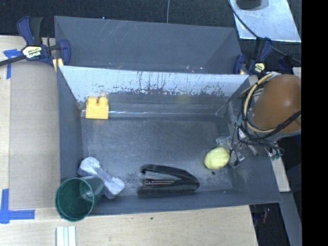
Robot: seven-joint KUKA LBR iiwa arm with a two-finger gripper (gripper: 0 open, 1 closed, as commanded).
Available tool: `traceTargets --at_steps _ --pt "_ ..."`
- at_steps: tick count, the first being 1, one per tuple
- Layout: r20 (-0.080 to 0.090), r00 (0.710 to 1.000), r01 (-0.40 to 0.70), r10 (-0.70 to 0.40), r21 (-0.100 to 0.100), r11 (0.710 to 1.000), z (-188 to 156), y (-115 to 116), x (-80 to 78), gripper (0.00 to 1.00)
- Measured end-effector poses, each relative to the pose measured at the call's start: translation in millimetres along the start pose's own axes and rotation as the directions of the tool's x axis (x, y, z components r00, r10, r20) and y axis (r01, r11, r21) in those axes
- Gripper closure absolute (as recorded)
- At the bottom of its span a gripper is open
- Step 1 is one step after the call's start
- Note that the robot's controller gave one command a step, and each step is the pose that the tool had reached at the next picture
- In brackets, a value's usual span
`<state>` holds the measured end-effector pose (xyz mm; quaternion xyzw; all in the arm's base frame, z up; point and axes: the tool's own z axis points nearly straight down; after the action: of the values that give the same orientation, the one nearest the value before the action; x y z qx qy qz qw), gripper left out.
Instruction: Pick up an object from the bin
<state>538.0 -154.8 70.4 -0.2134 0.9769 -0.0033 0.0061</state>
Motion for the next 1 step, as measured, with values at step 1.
traceTargets --at_steps 1 --pt "-0.005 1.0 -0.001 0.001 -0.005 1.0 -28.0 1.4 1.2 1.0"
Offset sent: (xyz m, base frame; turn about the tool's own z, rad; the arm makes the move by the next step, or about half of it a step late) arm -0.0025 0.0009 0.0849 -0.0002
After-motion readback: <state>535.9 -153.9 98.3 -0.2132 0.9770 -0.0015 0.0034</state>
